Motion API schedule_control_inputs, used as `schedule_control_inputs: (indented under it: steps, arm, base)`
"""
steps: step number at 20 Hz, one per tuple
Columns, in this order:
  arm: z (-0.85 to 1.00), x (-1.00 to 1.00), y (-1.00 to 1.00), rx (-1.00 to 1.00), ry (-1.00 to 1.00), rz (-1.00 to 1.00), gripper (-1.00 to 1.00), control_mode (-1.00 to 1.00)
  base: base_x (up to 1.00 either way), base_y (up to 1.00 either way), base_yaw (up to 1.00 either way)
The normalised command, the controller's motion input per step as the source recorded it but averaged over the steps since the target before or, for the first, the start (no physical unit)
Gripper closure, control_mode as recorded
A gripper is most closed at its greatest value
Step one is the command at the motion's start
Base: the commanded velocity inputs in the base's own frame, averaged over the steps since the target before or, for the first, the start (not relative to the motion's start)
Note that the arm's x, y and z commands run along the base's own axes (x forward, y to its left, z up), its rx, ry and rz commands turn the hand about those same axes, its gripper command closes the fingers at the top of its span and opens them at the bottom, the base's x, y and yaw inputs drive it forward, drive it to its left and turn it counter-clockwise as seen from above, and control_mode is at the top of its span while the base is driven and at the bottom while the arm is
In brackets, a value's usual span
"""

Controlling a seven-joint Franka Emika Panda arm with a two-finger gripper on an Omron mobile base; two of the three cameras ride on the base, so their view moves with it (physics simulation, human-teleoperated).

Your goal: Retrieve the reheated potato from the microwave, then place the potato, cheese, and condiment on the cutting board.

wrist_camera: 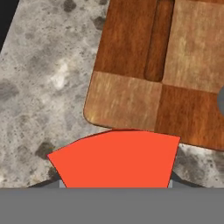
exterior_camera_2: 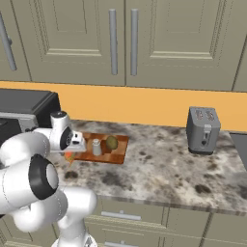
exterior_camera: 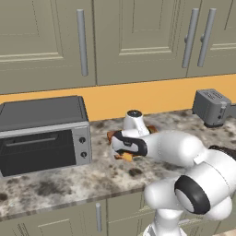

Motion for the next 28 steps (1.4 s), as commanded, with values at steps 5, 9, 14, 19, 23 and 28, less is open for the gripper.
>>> schedule_control_inputs:
  steps: [5,9,14,19,23,28]
  arm:
    - [0.11,0.5,0.0,0.0,0.0,-0.01,1.0,-1.0]
    - [0.04,0.33,-0.01,0.0,0.0,-0.01,1.0,-1.0]
    - [0.0,0.3,-0.04,0.0,0.0,0.0,1.0,-1.0]
    - [-0.02,0.34,-0.06,0.0,0.0,0.0,1.0,-1.0]
    - [-0.08,0.28,-0.08,0.0,0.0,-0.01,1.0,-1.0]
    - [-0.14,0.31,-0.07,0.0,0.0,0.0,1.0,-1.0]
  base:
    - [0.0,0.0,0.0]
    - [0.0,0.0,0.0]
    - [0.0,0.0,0.0]
    - [0.0,0.0,0.0]
    - [0.0,0.0,0.0]
    - [0.0,0.0,0.0]
